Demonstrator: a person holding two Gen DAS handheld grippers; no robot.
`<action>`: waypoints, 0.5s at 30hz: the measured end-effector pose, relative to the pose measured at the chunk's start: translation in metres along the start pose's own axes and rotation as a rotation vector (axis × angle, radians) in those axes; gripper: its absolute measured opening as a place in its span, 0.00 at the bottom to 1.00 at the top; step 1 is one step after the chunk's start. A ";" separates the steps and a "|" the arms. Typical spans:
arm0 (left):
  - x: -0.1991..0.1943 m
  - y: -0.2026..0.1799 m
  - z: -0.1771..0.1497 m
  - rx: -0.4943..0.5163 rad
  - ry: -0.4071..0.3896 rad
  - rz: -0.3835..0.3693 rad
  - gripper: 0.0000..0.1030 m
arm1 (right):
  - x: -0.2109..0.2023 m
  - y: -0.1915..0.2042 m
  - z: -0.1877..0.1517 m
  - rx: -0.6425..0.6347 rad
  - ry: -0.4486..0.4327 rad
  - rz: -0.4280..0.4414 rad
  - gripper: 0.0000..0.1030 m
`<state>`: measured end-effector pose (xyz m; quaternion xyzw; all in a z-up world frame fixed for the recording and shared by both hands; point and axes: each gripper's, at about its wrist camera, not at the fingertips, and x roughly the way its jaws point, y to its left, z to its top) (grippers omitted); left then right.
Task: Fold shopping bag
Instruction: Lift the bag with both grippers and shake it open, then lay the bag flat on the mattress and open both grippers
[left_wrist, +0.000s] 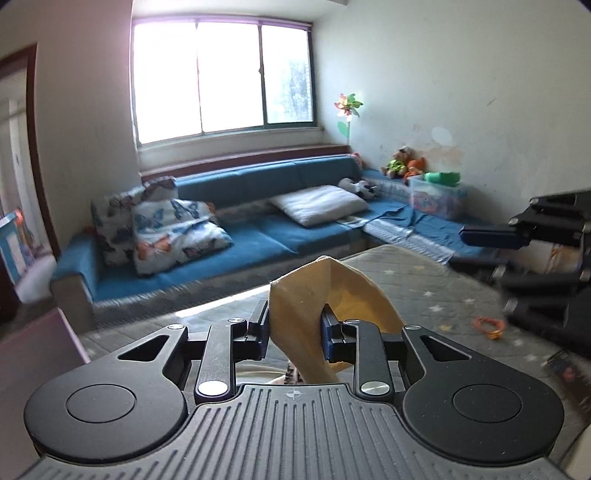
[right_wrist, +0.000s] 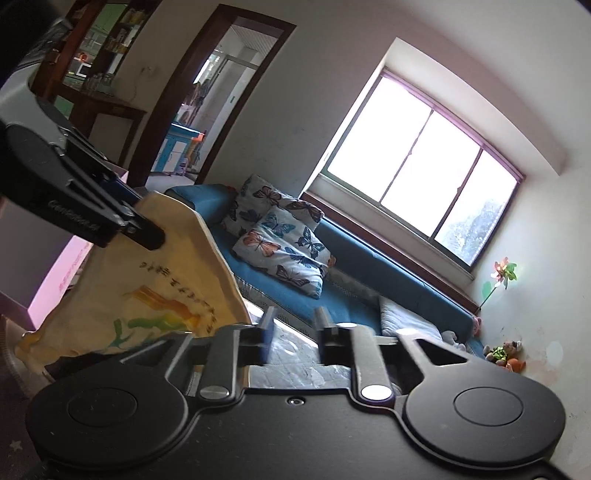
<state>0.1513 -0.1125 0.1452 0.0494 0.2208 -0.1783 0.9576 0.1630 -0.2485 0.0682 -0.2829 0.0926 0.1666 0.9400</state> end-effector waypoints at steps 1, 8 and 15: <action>0.000 -0.001 -0.002 0.002 0.002 -0.004 0.27 | -0.002 0.001 0.001 -0.004 -0.002 0.000 0.38; -0.006 -0.037 -0.038 0.120 0.053 -0.110 0.27 | -0.006 -0.013 -0.016 0.003 0.043 -0.030 0.48; -0.011 -0.094 -0.094 0.285 0.128 -0.266 0.27 | -0.009 -0.017 -0.019 0.021 0.066 -0.023 0.56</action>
